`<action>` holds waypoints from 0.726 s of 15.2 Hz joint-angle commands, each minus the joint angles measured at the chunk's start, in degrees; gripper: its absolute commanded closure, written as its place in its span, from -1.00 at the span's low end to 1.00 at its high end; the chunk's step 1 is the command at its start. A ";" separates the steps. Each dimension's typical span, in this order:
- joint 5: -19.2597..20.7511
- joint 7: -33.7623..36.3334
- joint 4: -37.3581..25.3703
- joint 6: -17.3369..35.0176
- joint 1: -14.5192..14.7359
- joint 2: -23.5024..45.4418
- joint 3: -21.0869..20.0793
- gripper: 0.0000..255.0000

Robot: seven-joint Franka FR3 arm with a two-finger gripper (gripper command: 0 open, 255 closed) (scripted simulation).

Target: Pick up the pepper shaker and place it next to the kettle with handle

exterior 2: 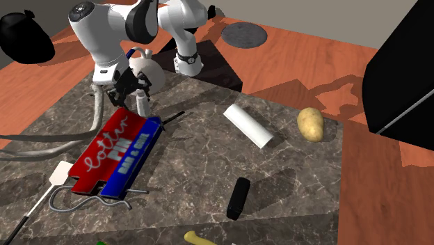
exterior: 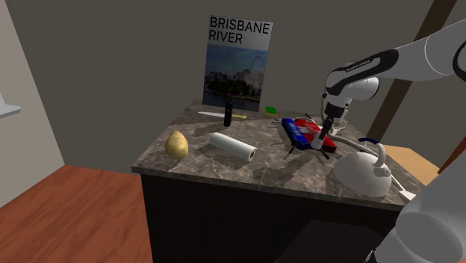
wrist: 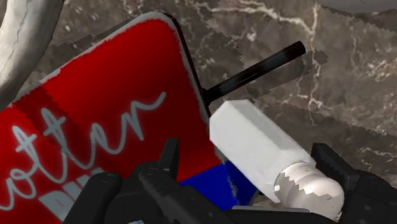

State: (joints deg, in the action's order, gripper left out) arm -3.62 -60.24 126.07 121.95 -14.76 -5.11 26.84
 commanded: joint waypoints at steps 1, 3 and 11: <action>0.77 0.51 -1.61 -2.78 -0.12 -1.30 -0.05 -1.00; 1.45 1.01 -3.92 -6.18 -0.23 -2.53 -0.15 -1.00; 1.45 1.01 -3.91 -6.17 -0.23 -2.53 -0.15 -1.00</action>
